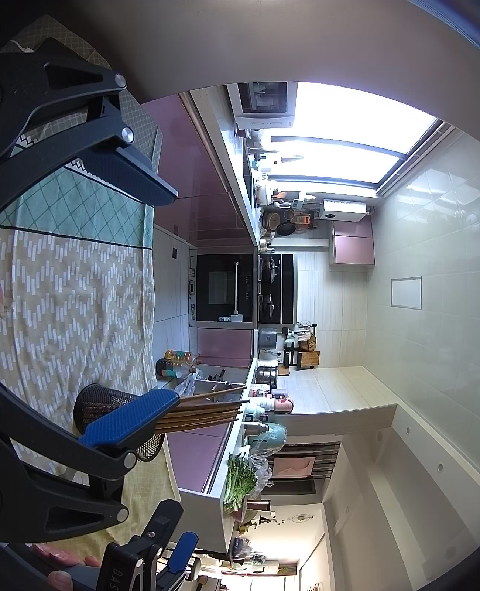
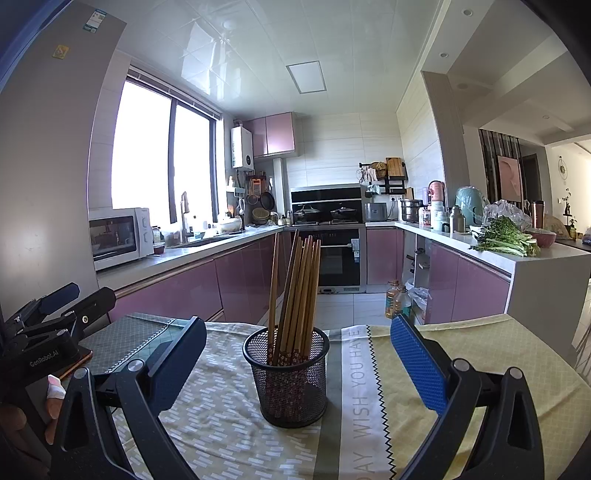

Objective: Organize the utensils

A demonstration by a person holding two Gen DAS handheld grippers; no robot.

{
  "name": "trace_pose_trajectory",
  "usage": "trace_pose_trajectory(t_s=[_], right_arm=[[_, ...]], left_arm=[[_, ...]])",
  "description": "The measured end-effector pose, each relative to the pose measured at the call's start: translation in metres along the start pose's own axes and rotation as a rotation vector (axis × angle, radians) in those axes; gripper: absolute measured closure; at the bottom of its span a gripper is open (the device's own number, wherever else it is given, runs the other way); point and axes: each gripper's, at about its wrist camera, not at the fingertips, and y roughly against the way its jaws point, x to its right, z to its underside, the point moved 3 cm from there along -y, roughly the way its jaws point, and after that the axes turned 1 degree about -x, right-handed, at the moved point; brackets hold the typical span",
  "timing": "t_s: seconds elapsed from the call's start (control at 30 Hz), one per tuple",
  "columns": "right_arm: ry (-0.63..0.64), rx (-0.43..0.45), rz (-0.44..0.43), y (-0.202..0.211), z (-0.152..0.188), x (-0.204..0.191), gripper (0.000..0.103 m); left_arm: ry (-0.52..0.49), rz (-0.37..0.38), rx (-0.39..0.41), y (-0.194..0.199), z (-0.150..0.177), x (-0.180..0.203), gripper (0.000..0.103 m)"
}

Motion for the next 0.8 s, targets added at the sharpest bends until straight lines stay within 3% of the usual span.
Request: trace_pose_trajectory(t_s=[0.8], right_arm=[[-0.001,0.002,0.003,0.0001,-0.0013,0.0000,0.006]], left_arm=[[0.001,0.000,-0.001,0.0004,0.0001,-0.0003,0.006]])
